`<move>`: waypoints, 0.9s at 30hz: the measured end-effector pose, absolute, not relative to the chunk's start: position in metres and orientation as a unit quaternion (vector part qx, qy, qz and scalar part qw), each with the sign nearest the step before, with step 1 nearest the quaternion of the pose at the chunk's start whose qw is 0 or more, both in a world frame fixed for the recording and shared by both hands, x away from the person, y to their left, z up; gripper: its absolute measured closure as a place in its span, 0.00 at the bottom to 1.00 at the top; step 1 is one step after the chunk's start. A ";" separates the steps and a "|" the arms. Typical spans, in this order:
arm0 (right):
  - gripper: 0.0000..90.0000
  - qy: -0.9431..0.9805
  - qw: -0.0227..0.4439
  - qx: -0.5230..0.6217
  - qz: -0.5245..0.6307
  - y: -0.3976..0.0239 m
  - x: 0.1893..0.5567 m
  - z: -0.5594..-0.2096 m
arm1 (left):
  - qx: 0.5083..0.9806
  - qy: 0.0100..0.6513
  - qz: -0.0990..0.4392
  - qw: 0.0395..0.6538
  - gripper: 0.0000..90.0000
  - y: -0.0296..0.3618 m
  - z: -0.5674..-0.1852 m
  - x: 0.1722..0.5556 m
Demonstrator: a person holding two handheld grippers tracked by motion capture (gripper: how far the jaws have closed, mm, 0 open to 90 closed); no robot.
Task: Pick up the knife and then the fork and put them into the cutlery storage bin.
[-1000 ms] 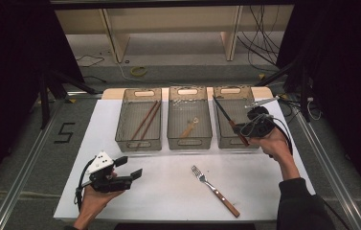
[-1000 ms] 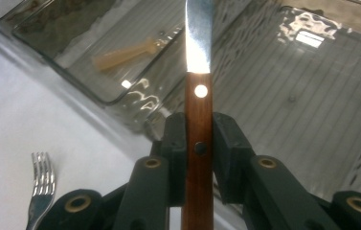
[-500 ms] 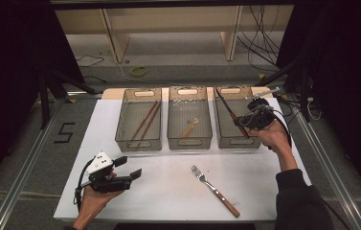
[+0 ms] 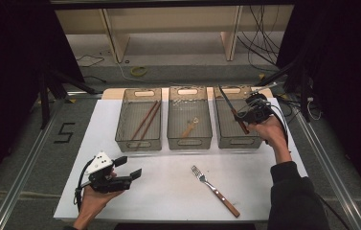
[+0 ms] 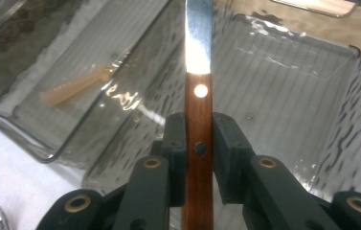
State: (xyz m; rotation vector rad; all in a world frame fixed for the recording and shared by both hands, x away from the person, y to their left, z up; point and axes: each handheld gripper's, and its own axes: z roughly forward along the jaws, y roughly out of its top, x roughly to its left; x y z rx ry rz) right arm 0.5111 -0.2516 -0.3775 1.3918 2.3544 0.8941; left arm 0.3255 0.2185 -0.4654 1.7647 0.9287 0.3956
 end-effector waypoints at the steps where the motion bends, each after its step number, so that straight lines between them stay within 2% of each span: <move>1: 0.86 0.811 0.131 0.481 0.307 -0.252 0.512 -0.378 | 0.738 0.388 0.165 0.526 0.24 0.219 -0.465 0.326; 27: 0.86 0.800 0.117 0.515 0.283 -0.247 0.524 -0.399 | 0.738 0.388 0.165 0.527 0.24 0.218 -0.466 0.326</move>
